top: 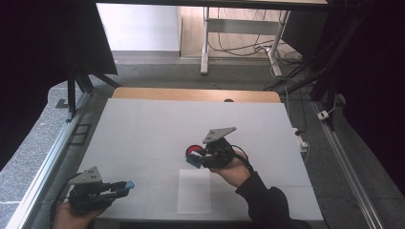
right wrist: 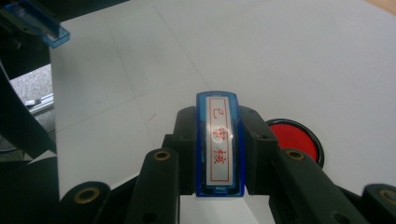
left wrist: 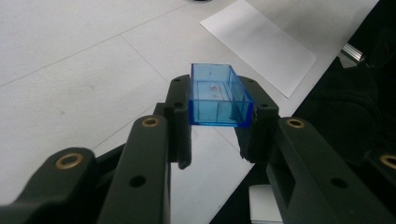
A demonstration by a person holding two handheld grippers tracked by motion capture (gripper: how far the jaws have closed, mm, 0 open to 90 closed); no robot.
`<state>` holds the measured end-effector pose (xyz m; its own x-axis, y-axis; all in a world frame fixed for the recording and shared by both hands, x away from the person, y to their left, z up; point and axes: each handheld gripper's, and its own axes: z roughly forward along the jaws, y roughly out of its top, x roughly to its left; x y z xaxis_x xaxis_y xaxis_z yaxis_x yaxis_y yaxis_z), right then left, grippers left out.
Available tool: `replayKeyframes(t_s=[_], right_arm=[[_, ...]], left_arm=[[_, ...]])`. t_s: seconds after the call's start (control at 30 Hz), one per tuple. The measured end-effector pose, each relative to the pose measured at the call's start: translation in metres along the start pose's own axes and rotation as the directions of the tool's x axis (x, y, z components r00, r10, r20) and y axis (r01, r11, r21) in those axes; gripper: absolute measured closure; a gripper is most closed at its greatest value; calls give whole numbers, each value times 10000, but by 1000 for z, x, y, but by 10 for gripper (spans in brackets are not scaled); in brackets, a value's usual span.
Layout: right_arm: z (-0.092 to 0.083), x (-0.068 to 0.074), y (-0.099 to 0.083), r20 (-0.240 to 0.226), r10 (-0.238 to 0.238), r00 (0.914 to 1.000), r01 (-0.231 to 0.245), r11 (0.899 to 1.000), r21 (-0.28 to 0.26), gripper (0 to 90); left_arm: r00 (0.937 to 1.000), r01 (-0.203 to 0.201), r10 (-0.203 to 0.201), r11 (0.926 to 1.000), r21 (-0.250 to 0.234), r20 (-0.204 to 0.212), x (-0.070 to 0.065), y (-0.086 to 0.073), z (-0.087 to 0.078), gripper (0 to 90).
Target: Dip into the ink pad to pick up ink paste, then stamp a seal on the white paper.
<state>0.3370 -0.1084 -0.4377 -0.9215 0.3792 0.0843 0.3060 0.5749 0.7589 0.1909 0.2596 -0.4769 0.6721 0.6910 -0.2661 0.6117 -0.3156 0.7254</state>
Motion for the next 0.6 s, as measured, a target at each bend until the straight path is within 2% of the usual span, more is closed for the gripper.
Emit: replayKeyframes(t_s=[0.33,0.6], right_arm=[[-7,15,-6,-141,-423,9990,425,9990,122,707],[-7,17,-14,-230,-290,9993,294,9994,176,708]], left_arm=[[10000,-12,12,10000,-2,9,0,0,0,682],[10000,28,-28,10000,-26,40,1,0,0,682]])
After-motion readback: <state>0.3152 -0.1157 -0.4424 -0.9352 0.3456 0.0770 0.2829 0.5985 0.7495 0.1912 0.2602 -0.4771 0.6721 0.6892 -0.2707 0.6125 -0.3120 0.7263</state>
